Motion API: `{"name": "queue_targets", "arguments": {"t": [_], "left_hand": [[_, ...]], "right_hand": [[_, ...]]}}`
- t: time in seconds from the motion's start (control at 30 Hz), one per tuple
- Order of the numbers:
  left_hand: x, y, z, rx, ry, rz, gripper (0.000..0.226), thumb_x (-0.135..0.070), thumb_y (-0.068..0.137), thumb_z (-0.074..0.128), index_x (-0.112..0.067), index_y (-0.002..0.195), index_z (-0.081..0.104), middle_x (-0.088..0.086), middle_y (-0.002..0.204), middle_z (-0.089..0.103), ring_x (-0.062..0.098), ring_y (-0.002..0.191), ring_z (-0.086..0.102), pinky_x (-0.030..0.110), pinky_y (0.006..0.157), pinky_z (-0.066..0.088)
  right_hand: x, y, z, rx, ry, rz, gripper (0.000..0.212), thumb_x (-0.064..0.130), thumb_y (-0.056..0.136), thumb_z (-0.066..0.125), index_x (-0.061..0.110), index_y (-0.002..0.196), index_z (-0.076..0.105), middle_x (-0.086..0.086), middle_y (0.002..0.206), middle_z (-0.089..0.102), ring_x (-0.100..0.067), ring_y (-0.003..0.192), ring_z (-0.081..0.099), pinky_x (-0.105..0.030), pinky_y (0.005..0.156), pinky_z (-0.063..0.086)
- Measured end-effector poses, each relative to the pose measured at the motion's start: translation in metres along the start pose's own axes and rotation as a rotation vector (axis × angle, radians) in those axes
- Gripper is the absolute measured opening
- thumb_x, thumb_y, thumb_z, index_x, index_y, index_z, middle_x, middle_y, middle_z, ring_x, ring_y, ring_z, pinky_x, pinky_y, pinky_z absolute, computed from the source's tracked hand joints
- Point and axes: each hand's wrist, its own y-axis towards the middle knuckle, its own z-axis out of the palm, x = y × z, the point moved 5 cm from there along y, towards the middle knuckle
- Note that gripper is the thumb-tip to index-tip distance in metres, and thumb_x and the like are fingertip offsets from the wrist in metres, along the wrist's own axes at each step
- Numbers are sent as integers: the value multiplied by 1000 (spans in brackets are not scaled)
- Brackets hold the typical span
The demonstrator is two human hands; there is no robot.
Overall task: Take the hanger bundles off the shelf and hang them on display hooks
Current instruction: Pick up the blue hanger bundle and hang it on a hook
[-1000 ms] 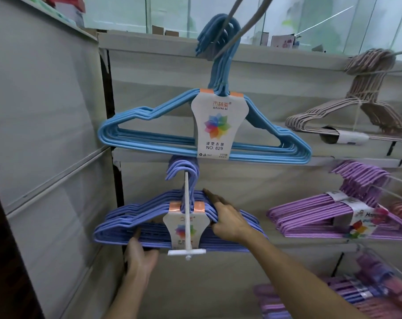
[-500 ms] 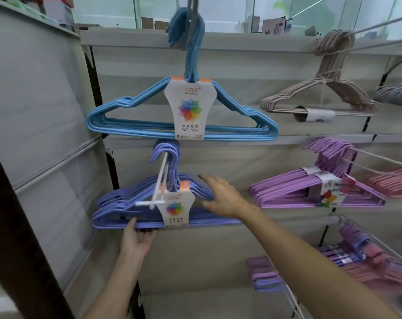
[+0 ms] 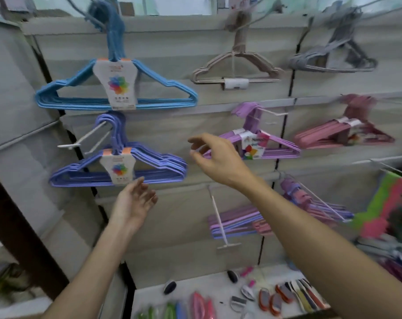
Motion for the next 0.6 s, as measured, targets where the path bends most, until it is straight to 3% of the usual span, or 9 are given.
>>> {"name": "queue_targets", "arguments": {"t": [0.2,0.33,0.6], "left_hand": [[78,-67,107,218,322,146,19,-11,101,48,-12,92,64,-3,63,61,10,49,63,22,52,54],[142,-112,189,442,512,181,17,-11,102,48,-12,96,65,3,71,59,13,54,62,24,56,53],[260,-185,332,899,681,189,12,-13,100,53,-14,100,65,5,78,65,21,71,63,30,66,52]], "right_hand": [[-17,-77,-133,-195,-37,37,25,21,87,66,14,111,71,6,90,71,-4,73,62,-33,78,54],[-40,-133,-224,-298,-106,128,21,18,89,69,12,108,72,9,85,67,-3,70,58,-15,70,46],[-86,-242,-379,-506,-264,326,15,20,91,67,16,104,73,16,82,66,8,68,58,-10,69,45]]}}
